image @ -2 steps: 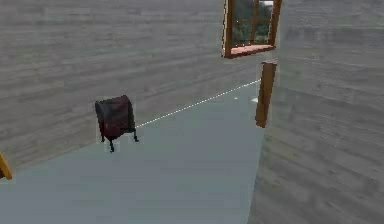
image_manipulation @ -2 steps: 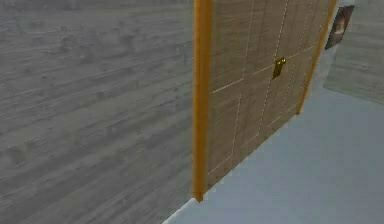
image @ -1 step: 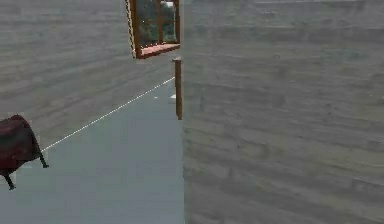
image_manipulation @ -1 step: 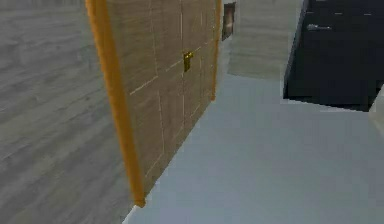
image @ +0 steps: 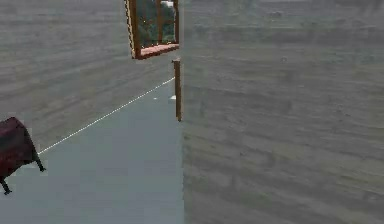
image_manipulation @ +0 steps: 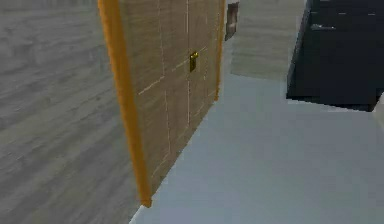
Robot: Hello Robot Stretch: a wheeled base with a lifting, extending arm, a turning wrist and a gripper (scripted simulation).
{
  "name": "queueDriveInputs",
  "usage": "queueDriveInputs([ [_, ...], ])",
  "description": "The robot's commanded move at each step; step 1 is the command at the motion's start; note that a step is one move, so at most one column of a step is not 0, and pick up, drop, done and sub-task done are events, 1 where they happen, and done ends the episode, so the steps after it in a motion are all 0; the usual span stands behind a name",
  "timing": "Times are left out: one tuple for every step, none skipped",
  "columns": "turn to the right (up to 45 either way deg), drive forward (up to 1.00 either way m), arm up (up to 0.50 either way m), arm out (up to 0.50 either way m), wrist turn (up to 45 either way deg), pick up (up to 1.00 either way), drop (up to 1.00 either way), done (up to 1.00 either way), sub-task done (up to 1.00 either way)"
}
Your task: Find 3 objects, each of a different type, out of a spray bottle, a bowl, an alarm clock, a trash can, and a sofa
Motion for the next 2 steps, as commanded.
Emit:
queueDriveInputs([
  [-45.0,0.0,0.0,0.0,0.0,0.0,0.0,0.0,0.0],
  [-21.0,0.0,0.0,0.0,0.0,0.0,0.0,0.0,0.0],
])
